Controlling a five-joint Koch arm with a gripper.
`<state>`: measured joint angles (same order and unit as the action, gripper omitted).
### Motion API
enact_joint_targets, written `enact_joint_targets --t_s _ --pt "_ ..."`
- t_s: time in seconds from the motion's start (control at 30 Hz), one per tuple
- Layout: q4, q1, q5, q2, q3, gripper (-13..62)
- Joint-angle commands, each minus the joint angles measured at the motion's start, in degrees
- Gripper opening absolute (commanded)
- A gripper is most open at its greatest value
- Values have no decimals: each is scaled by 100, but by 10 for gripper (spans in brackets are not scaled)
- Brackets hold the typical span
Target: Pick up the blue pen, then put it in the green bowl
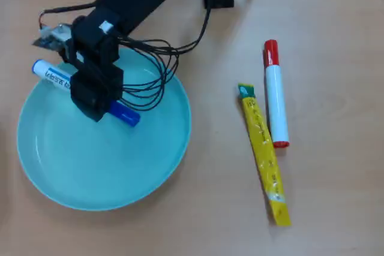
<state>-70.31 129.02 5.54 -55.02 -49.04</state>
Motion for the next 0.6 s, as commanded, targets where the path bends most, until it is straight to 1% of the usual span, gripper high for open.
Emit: enact_joint_targets --t_s 0.0,0.23,0.47,0.57 --pt "325 26 -53 -105 185 -56" --pt "413 -141 -62 -105 255 -29" --pt "483 -615 -114 -141 105 -28" --pt "519 -879 -378 -123 -9 -26"
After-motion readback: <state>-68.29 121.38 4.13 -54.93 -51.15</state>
